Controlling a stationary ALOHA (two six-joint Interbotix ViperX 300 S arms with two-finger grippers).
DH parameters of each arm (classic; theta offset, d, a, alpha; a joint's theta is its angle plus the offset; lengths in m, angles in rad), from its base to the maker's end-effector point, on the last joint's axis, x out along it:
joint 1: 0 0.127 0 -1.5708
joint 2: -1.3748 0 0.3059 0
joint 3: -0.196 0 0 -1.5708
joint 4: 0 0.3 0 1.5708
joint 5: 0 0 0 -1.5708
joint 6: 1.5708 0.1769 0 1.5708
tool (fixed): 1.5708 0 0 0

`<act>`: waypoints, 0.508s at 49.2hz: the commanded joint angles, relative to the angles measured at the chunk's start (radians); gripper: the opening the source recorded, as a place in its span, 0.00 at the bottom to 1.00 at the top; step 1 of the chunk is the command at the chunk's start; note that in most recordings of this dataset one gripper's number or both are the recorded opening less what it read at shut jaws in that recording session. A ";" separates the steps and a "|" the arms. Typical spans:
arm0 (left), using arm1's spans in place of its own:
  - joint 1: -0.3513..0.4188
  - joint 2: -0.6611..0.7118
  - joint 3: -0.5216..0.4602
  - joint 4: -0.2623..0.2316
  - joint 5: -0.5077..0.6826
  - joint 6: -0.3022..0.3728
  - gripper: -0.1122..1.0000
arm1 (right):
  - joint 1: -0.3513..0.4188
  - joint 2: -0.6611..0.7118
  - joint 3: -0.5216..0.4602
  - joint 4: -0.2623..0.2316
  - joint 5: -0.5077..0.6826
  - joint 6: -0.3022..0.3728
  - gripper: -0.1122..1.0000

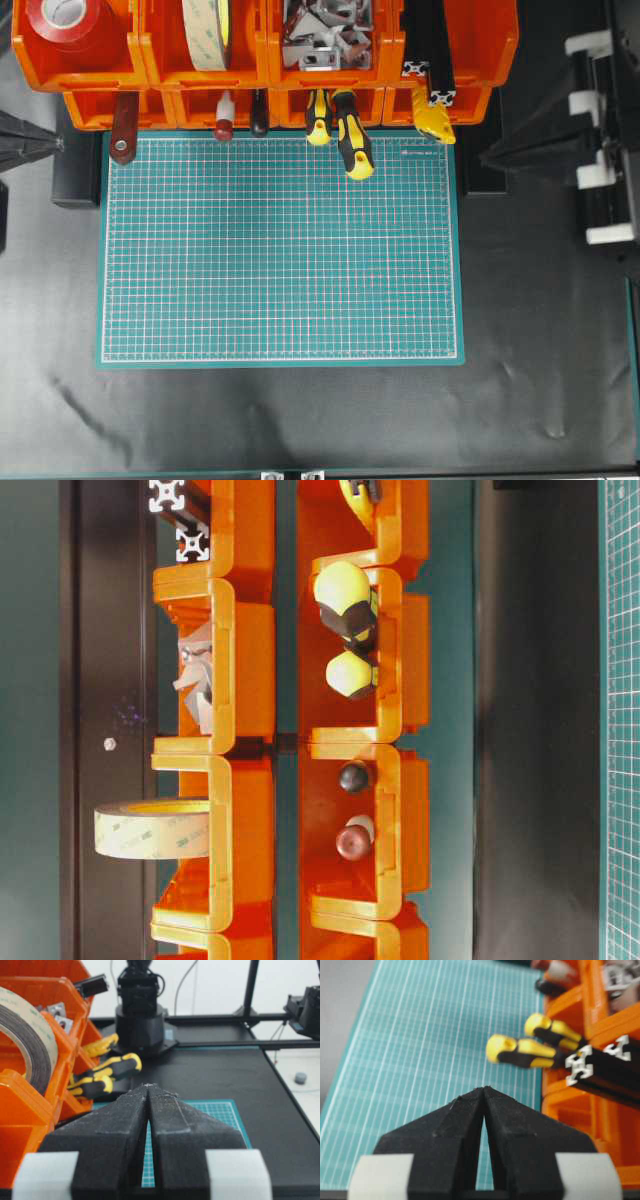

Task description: Pick cutter from container rack with right arm.

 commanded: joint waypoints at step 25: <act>-0.002 0.006 -0.031 0.003 0.008 -0.006 0.11 | 0.390 0.321 -0.166 -0.723 0.555 0.563 0.11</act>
